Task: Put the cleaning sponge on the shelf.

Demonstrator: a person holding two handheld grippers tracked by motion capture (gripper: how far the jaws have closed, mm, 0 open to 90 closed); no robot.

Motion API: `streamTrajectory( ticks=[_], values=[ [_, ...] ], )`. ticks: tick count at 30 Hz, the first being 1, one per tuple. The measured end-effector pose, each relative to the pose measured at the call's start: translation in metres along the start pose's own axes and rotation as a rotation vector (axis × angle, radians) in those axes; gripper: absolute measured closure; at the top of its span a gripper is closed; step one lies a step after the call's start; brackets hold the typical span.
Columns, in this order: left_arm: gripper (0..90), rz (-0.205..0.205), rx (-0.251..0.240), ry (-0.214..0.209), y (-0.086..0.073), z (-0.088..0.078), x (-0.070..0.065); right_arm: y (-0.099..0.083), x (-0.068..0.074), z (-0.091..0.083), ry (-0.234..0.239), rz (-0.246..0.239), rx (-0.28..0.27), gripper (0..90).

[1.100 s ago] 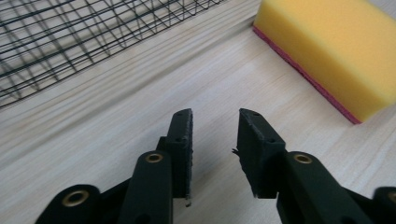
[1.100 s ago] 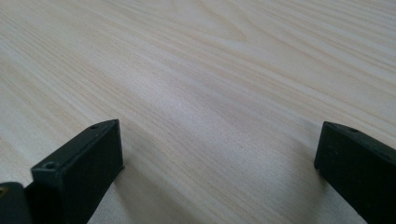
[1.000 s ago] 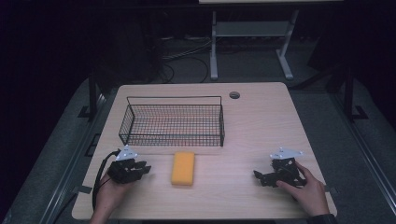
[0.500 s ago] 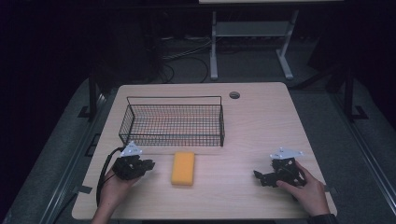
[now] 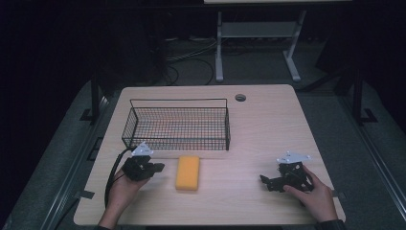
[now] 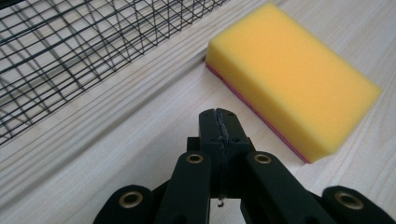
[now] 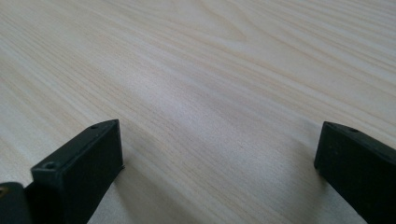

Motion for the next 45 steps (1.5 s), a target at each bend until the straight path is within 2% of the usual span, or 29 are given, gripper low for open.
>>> streamTrajectory(
  ticks=[6, 12, 32, 45],
  values=[
    [89.8, -0.014, 0.035, -0.008, 0.008, 0.005, 0.001, 0.0, 0.0, 0.0, 0.0, 0.0, 0.0, 0.3],
    [89.8, 0.002, 0.074, -0.024, 0.017, 0.014, 0.004, 0.0, 0.0, 0.0, 0.0, 0.0, 0.001, 0.3],
    [89.7, 0.027, 0.112, -0.023, 0.037, 0.04, 0.011, 0.0, 0.0, 0.0, 0.0, 0.0, 0.0, 0.3],
    [89.8, 0.052, 0.123, -0.034, 0.05, 0.052, 0.004, 0.0, 0.0, 0.0, 0.0, 0.0, 0.0, 0.3]
  ],
)
Point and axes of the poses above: each handheld gripper's, and its own axes: z roughly forward along the jaws, y roughly out of its top, x roughly to its left, the point moved 4 cm from there along z, roughly forward along the jaws, and after that the axes turned 13 degrees about -y, right-handed, at the moved point
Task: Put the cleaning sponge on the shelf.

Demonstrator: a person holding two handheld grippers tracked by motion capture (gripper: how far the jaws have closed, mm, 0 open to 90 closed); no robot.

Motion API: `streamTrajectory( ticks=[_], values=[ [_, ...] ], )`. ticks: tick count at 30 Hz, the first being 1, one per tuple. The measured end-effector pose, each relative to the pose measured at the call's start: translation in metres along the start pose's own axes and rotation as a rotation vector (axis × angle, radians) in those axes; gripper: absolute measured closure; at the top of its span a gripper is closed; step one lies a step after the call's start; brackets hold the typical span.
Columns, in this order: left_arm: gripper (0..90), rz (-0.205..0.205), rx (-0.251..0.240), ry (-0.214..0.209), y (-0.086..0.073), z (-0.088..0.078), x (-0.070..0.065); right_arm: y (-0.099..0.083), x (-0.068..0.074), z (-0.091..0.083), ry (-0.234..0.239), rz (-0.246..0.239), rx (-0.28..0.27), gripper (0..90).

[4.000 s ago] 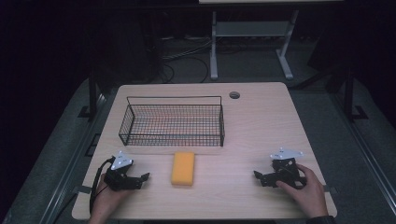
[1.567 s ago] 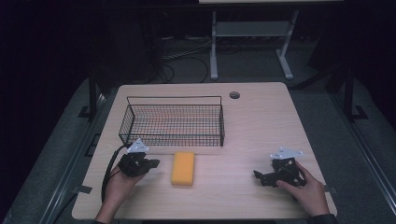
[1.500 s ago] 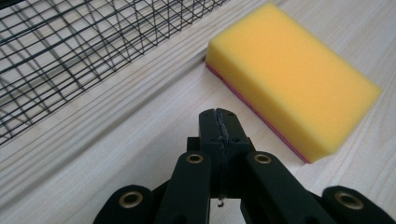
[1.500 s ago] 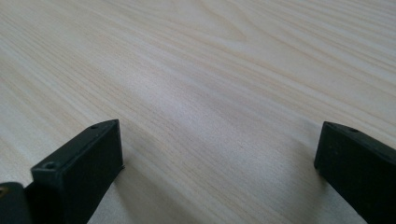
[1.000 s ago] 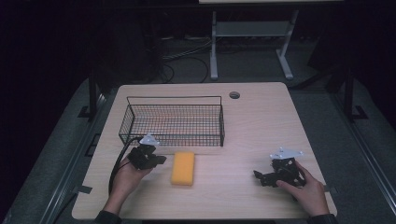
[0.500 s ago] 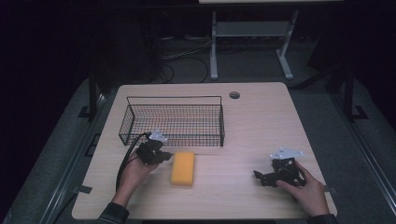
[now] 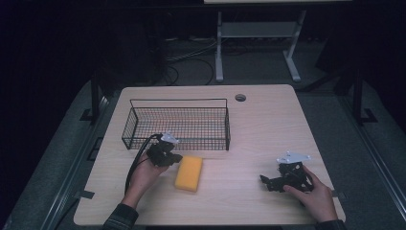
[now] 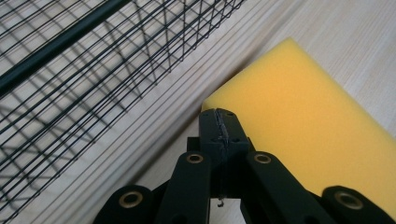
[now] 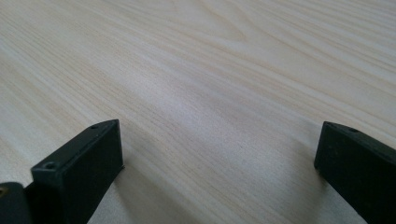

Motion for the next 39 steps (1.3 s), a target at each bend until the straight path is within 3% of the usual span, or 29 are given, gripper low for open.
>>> streamTrajectory(
  ticks=[39],
  values=[
    [89.8, 0.083, 0.039, -0.068, 0.036, 0.035, -0.026, 0.0, 0.0, 0.0, 0.0, -0.001, 0.0, 0.3]
  ],
)
Point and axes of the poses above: each handheld gripper's, and its own axes: z roughly forward along the jaws, y roughly out of its top, x roughly to its left, the point moved 4 cm from there along z, roughly forward along the jaws, and after that the axes turned 13 degrees about -y, right-handed, at the moved point
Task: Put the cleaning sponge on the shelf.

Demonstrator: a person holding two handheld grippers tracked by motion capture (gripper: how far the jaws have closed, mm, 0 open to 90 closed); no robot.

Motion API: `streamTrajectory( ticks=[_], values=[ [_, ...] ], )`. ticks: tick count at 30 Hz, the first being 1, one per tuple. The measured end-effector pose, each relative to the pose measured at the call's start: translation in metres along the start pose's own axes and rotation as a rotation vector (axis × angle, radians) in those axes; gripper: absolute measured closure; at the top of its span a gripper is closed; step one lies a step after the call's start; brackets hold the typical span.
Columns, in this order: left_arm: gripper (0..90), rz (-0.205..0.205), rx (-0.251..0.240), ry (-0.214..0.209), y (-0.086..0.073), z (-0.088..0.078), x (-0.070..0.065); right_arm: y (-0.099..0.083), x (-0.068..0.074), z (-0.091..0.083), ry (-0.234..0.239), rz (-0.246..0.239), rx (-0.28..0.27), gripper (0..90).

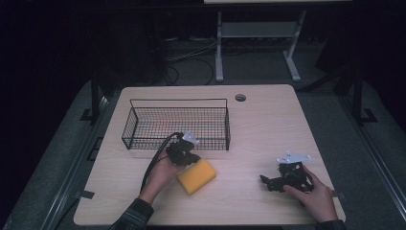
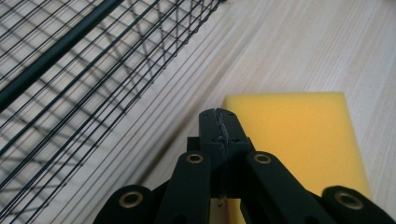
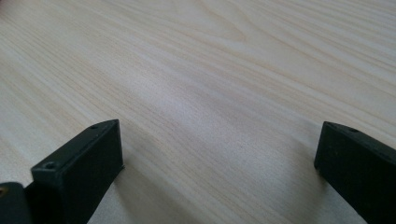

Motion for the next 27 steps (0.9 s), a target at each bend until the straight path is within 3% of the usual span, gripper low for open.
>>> streamTrajectory(
  ticks=[8, 16, 27],
  values=[
    [89.7, 0.005, 0.008, -0.001, 0.001, 0.0, -0.001, 0.0, 0.0, 0.0, 0.0, 0.0, 0.0, 0.3],
    [88.9, -0.038, -0.027, -0.02, -0.004, -0.013, 0.001, 0.0, 0.0, 0.0, 0.0, 0.0, 0.0, 0.3],
    [70.2, -0.073, -0.022, -0.022, -0.007, -0.03, -0.003, 0.0, 0.0, 0.0, 0.002, 0.001, 0.0, 0.3]
  ],
)
Point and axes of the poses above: each handheld gripper's, and its own axes: z roughly forward along the jaws, y roughly out of its top, x roughly to its left, the point moved 4 cm from there along z, roughly forward along the jaws, and after that the axes turned 13 degrees about -y, right-handed, at the moved point
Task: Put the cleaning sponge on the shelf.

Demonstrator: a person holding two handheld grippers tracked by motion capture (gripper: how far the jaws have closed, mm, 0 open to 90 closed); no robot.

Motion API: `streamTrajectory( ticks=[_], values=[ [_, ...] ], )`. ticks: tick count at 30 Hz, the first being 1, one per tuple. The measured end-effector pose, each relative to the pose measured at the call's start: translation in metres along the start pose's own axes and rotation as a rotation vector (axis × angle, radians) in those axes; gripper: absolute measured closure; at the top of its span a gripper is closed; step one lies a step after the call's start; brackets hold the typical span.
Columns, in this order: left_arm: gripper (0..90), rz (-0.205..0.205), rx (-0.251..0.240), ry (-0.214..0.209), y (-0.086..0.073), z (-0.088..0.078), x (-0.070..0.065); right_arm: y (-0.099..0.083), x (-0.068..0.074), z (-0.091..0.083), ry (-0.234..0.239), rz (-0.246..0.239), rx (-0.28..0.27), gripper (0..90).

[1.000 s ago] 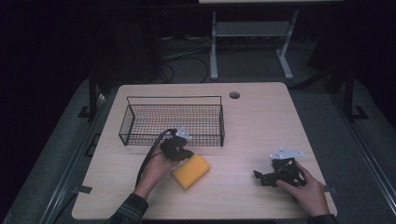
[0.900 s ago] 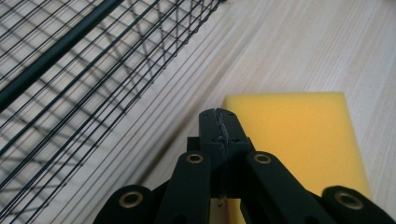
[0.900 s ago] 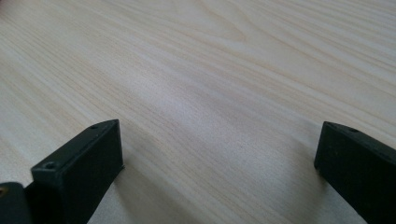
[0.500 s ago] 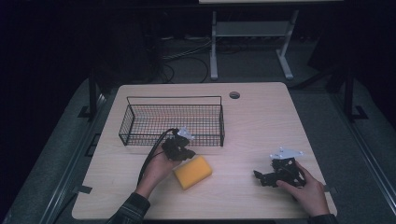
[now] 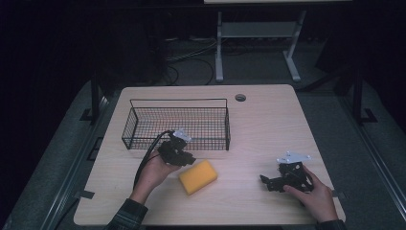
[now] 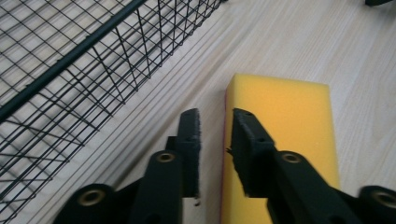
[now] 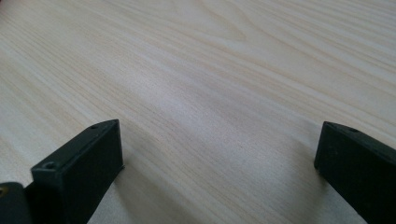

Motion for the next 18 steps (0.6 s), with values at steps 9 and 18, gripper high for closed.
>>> streamTrajectory(
  ticks=[9, 18],
  values=[
    [46.1, -0.025, 0.04, -0.021, -0.002, 0.0, -0.007, 0.0, 0.0, 0.0, 0.0, 0.002, 0.0, 0.3],
    [18.8, 0.005, 0.097, 0.007, -0.003, 0.005, -0.018, 0.0, 0.0, 0.0, -0.002, 0.0, 0.0, 0.3]
  ],
)
Point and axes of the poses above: each handheld gripper's, and its own axes: z roughly forward along the jaws, y roughly out of its top, x roughly to its left, the point moved 4 cm from there along z, roughly forward along the jaws, and after that the axes turned 13 degrees about -y, right-handed, at the moved point
